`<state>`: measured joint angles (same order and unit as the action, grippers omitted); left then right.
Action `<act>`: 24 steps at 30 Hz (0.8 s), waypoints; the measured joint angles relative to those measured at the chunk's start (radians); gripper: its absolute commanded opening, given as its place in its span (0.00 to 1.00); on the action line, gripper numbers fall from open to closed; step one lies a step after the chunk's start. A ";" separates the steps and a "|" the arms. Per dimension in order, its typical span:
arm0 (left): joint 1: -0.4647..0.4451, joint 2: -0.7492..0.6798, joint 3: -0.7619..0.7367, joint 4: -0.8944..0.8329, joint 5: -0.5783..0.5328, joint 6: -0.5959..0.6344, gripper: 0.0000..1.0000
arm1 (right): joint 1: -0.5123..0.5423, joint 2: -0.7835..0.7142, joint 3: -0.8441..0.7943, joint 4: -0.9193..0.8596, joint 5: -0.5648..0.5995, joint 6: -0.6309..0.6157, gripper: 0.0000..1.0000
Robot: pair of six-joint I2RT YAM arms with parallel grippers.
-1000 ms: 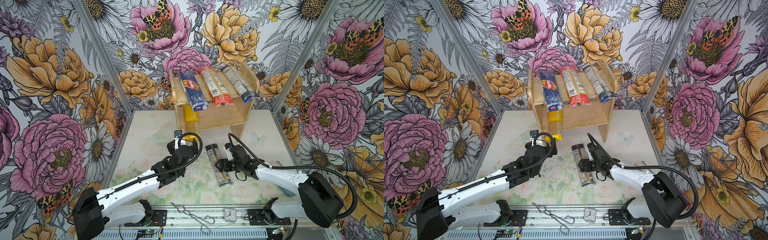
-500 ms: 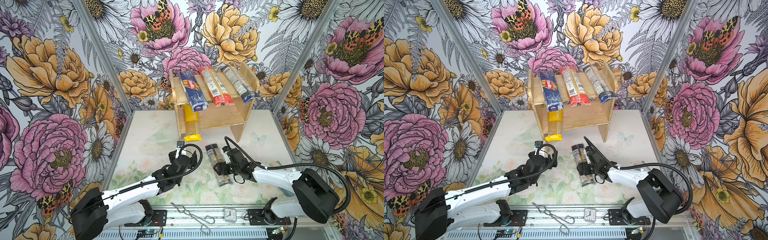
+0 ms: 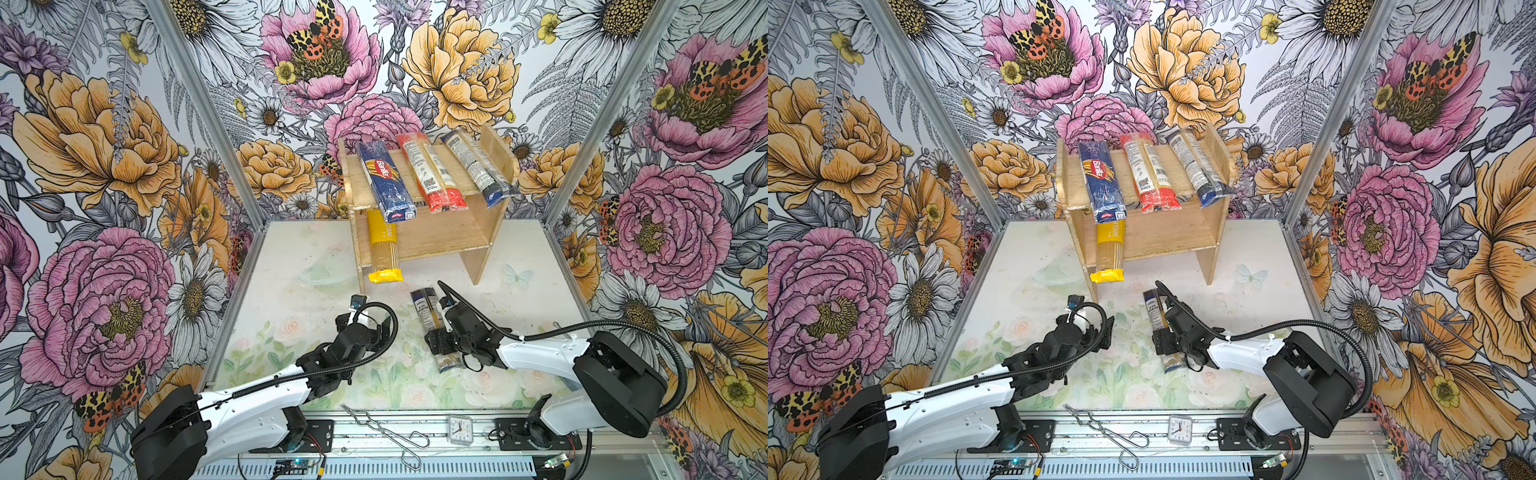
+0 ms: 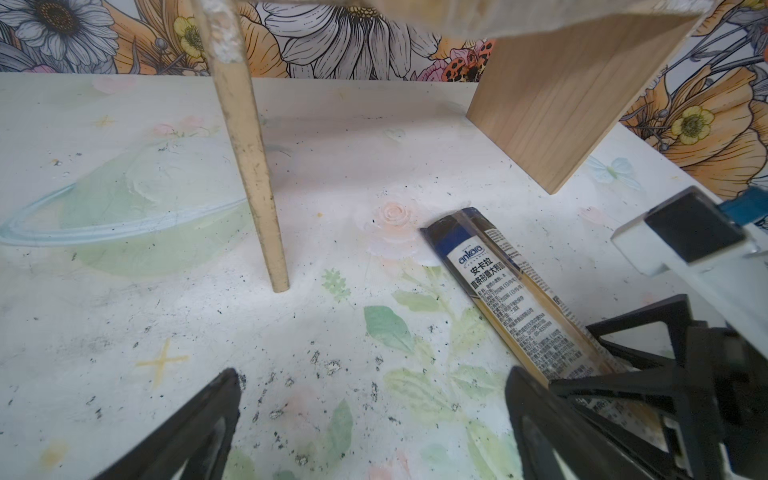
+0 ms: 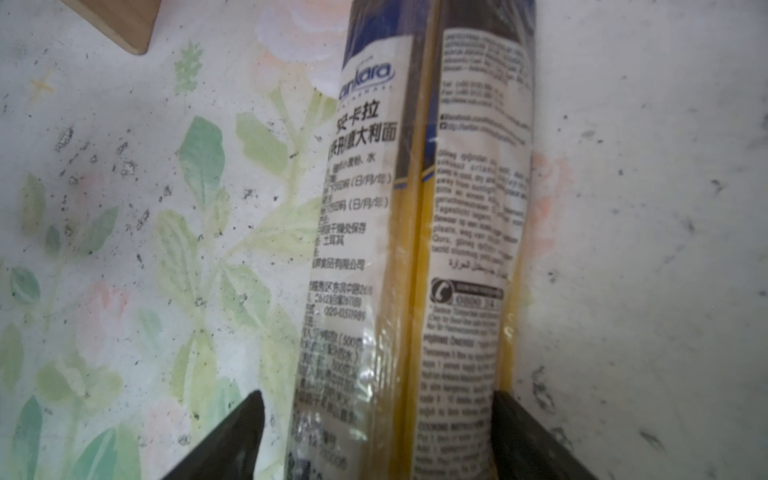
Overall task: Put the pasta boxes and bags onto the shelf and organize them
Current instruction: 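Draw the left gripper back while the right gripper closes on the clear pack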
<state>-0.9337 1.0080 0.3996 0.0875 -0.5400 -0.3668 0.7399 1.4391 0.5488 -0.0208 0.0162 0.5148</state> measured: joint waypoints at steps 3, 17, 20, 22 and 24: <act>0.000 0.003 0.000 0.000 0.003 0.000 0.99 | 0.011 -0.001 -0.006 0.010 0.019 0.003 0.86; 0.000 0.048 0.000 0.010 0.013 -0.019 0.99 | 0.031 -0.130 -0.105 -0.028 0.024 0.053 0.88; 0.000 0.048 -0.006 0.019 0.014 -0.029 0.99 | 0.037 -0.130 -0.106 -0.027 0.025 0.056 0.90; 0.000 0.048 -0.016 0.023 0.014 -0.037 0.99 | 0.041 -0.128 -0.106 -0.023 0.027 0.059 0.94; 0.000 0.048 -0.023 0.022 0.014 -0.046 0.99 | 0.056 -0.118 -0.105 -0.012 0.042 0.061 0.94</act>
<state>-0.9337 1.0565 0.3771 0.1097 -0.5259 -0.4126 0.7963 1.3212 0.4438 -0.0326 0.0582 0.5758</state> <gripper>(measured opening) 0.987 0.939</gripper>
